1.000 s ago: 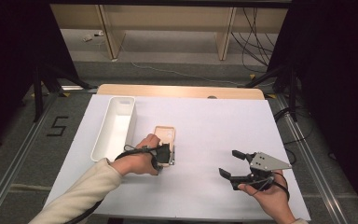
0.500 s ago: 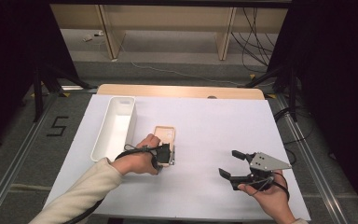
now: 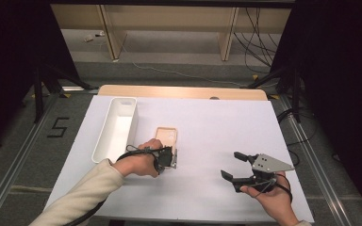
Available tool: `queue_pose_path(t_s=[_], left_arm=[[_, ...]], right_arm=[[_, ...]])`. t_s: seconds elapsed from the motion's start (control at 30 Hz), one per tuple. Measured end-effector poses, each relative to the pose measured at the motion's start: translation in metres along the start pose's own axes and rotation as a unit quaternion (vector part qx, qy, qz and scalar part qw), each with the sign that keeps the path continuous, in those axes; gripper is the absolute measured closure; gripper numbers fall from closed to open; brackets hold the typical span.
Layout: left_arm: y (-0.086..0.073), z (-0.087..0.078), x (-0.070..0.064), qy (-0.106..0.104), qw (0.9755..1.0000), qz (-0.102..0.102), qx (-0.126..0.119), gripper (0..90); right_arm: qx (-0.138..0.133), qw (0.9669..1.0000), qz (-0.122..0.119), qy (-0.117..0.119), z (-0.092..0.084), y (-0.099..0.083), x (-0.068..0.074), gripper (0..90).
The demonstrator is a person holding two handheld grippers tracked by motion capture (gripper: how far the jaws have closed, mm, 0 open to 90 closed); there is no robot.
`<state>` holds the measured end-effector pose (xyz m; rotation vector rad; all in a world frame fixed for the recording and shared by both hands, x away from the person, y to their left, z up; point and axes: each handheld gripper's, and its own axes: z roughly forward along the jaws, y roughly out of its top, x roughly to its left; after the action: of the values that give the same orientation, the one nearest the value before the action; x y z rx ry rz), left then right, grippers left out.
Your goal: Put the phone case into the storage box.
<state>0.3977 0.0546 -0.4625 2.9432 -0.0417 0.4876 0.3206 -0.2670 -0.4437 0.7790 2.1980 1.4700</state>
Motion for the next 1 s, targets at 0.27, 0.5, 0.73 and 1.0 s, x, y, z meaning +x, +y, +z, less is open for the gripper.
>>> queue_pose_path(t_s=[0.27, 0.5, 0.73, 1.0], left_arm=[[-0.0003, 0.0000, -0.0009, -0.011, 0.9999, 0.006, -0.001, 71.9], [-0.0008, 0.0002, -0.0014, -0.019, 0.9998, 0.006, -0.003, 78.0], [-0.0006, 0.0003, -0.0016, -0.021, 0.9997, 0.009, -0.002, 81.1], [-0.0001, 0.0001, -0.0022, -0.020, 0.9997, 0.009, 0.000, 83.1]], right_arm=[[0.005, 1.0000, 0.004, 0.003, -0.0002, 0.0000, 0.0006, 19.5], [-0.006, 1.0000, -0.002, 0.001, 0.0013, -0.0005, 0.0001, 19.5], [-0.001, 1.0000, -0.002, 0.001, 0.0007, -0.0003, 0.0000, 19.5], [-0.006, 0.9999, 0.006, 0.009, 0.0018, -0.0008, 0.0008, 19.6]])
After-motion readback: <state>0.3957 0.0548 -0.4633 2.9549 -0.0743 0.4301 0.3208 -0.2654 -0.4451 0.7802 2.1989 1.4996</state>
